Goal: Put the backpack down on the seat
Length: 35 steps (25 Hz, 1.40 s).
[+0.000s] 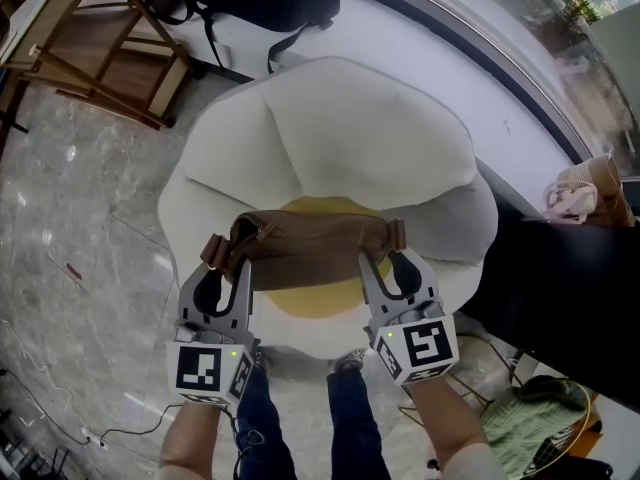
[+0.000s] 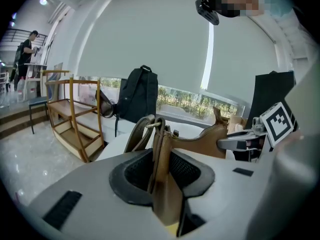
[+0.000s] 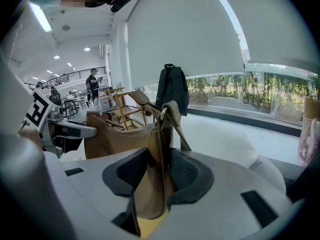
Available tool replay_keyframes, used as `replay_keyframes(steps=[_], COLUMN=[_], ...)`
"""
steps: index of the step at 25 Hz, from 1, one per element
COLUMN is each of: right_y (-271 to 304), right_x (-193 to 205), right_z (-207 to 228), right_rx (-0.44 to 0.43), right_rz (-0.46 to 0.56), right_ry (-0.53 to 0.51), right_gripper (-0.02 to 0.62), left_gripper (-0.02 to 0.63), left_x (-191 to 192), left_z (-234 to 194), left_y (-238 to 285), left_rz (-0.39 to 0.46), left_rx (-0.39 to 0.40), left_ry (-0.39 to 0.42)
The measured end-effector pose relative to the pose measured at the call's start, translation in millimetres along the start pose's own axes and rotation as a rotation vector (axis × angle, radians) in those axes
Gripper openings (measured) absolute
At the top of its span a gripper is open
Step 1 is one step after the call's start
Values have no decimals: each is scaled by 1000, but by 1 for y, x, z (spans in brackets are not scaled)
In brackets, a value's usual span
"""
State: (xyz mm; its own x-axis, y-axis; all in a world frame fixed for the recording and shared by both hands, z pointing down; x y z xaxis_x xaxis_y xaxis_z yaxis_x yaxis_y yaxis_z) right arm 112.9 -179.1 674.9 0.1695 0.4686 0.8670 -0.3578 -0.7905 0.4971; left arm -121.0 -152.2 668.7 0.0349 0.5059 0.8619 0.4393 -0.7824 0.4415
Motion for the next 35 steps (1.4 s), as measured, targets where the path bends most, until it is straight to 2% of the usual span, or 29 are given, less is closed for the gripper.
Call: replay_keyframes(steps=[21, 35], right_y=[74, 109], right_x=[57, 80], right_z=[25, 41], right_rx=[23, 35], right_rz=[-116, -169], right_ry=[14, 3], right_gripper=[152, 152], left_gripper=[115, 115], left_x=[54, 78], left_z=[-29, -38], left_y=[77, 113], left_rz=[-122, -171], left_rx=[-26, -41], left_ry=[-35, -55])
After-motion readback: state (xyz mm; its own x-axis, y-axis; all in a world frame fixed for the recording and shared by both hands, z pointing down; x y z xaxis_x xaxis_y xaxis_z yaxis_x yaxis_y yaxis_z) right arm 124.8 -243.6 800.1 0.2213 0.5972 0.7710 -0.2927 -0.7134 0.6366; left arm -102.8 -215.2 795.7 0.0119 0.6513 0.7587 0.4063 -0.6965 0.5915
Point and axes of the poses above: the fingertips, and each gripper's own axes: y forward along the fingers, z to its right, x out of its underside, the point moved 6 cm from there along -y, backward along the fingers, and after that the axes turned 7 degrees about x, right-handed, at the moved point
